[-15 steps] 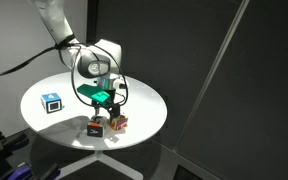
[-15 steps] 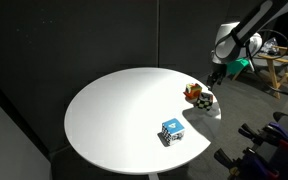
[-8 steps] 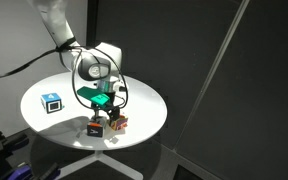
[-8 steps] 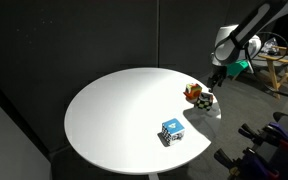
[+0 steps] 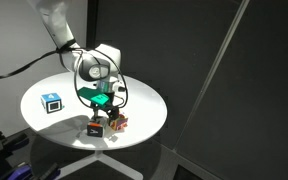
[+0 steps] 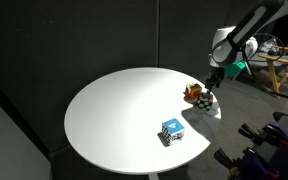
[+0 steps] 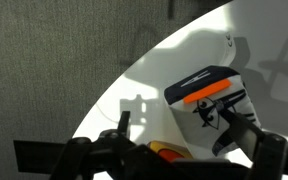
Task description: Flip the block with a black and white image facing up and slide it to the left
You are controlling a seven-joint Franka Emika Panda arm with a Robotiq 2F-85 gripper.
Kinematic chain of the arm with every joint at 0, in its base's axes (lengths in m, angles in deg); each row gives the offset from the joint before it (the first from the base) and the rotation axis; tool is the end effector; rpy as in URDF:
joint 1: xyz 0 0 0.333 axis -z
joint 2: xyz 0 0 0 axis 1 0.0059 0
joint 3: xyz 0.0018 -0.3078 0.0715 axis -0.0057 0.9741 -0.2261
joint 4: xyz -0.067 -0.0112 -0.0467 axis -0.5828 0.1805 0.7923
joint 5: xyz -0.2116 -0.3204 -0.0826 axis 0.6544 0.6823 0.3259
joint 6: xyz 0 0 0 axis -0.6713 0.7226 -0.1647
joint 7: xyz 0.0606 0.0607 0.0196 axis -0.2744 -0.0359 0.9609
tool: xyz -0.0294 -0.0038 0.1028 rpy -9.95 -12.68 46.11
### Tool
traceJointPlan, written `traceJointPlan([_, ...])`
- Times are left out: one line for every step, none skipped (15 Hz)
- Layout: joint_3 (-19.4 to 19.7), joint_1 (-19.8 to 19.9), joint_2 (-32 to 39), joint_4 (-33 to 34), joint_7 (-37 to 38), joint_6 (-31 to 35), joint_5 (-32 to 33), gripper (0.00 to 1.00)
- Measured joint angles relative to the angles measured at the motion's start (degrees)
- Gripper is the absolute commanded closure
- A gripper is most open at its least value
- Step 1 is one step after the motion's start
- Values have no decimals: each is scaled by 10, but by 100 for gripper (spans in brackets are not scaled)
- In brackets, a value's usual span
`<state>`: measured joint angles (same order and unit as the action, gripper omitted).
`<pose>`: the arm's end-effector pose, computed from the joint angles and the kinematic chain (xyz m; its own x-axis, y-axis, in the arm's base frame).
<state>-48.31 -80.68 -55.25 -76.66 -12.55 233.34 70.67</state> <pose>0.5089 -0.1379 0.1841 0.9980 -0.0012 -0.0625 0.0024 -0.9983 0.0579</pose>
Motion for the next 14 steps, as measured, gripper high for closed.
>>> traceJointPlan([0, -2, 2, 2, 0, 0, 0, 0])
traceJointPlan([0, -5, 5, 4, 0, 0, 0, 0])
traceJointPlan([0, -7, 7, 5, 0, 0, 1, 0])
traceJointPlan([0, -9, 10, 6, 0, 0, 2, 0])
traceJointPlan([0, -10, 12, 7, 0, 0, 3, 0])
traceJointPlan([0, -11, 14, 8, 0, 0, 4, 0])
traceJointPlan([0, -12, 17, 9, 0, 0, 4, 0])
traceJointPlan([0, -13, 19, 10, 0, 0, 5, 0])
traceJointPlan([0, -14, 22, 11, 0, 0, 6, 0])
traceJointPlan([0, -14, 24, 13, 1, 0, 7, 0])
traceJointPlan([0, -14, 27, 14, 1, 0, 8, 0])
traceJointPlan([0, -14, 29, 16, 1, 0, 9, 0])
traceJointPlan([0, -14, 32, 17, 1, 0, 10, 0])
traceJointPlan([0, -14, 34, 18, 1, 0, 11, 0])
